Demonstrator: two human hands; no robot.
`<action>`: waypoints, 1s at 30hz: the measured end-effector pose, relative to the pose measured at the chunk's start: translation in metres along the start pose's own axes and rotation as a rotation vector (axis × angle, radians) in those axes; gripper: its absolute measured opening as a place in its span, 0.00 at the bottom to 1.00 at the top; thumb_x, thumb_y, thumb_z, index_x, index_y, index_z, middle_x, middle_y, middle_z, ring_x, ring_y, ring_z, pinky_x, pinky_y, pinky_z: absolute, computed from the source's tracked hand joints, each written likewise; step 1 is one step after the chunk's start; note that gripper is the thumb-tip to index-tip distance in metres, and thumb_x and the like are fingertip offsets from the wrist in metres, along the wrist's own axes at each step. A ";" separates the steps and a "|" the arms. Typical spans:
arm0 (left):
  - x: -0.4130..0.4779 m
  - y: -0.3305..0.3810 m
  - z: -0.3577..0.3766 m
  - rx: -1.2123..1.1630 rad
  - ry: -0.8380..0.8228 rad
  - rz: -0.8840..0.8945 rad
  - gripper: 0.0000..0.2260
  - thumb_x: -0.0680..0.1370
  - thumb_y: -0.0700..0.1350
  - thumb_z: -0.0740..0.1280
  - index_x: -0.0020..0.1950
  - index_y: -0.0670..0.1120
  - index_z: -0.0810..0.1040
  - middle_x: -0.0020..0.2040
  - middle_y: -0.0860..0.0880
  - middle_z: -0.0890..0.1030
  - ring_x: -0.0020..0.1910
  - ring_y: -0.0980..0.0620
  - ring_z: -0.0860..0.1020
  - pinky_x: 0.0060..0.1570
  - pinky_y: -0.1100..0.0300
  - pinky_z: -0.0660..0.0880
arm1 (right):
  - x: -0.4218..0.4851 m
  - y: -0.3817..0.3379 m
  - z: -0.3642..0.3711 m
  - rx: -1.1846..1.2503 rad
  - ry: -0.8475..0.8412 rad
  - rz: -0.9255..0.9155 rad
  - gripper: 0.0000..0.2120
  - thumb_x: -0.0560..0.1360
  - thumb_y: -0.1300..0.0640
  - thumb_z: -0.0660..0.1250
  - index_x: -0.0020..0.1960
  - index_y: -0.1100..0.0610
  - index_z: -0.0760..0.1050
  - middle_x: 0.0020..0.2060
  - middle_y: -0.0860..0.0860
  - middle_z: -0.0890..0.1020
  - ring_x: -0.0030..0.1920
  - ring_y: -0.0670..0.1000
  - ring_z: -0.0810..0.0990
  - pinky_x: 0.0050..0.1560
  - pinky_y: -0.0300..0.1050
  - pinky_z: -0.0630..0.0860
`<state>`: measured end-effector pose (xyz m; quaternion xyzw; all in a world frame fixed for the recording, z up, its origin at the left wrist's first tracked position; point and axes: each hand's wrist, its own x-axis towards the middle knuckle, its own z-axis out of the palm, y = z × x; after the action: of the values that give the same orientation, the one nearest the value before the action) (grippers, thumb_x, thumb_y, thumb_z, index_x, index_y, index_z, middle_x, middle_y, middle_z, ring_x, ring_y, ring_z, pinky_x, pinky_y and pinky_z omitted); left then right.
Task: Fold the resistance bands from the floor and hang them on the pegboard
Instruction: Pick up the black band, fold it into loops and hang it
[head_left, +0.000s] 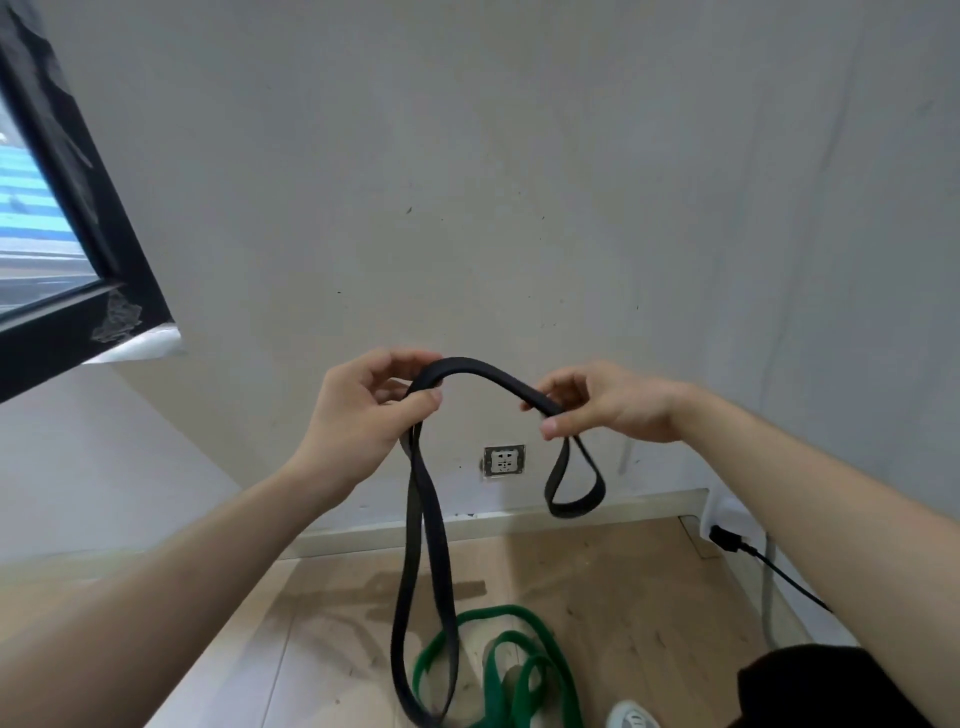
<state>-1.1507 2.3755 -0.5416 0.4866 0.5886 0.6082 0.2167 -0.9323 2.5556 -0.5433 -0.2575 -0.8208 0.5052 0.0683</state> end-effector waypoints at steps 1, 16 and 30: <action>0.000 0.001 0.001 -0.007 -0.007 0.004 0.13 0.74 0.33 0.74 0.51 0.50 0.85 0.43 0.54 0.86 0.39 0.53 0.81 0.43 0.65 0.78 | 0.001 -0.005 0.008 -0.019 -0.029 0.002 0.16 0.73 0.60 0.76 0.60 0.56 0.80 0.46 0.54 0.80 0.50 0.50 0.80 0.61 0.48 0.74; -0.010 -0.011 0.009 0.089 -0.196 -0.006 0.17 0.72 0.32 0.76 0.56 0.48 0.80 0.39 0.46 0.84 0.37 0.51 0.82 0.43 0.62 0.79 | 0.007 -0.062 0.042 0.157 0.259 -0.325 0.06 0.76 0.64 0.71 0.52 0.59 0.82 0.41 0.52 0.83 0.41 0.46 0.81 0.49 0.41 0.80; -0.004 -0.015 0.006 0.087 -0.227 -0.086 0.08 0.76 0.36 0.73 0.53 0.45 0.80 0.50 0.44 0.87 0.52 0.45 0.85 0.60 0.52 0.80 | 0.000 -0.054 0.010 0.366 0.505 -0.342 0.03 0.78 0.63 0.68 0.50 0.58 0.81 0.38 0.51 0.80 0.37 0.50 0.77 0.45 0.40 0.79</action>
<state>-1.1480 2.3781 -0.5576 0.5356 0.6065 0.5131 0.2864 -0.9547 2.5282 -0.5017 -0.2166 -0.7054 0.5455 0.3975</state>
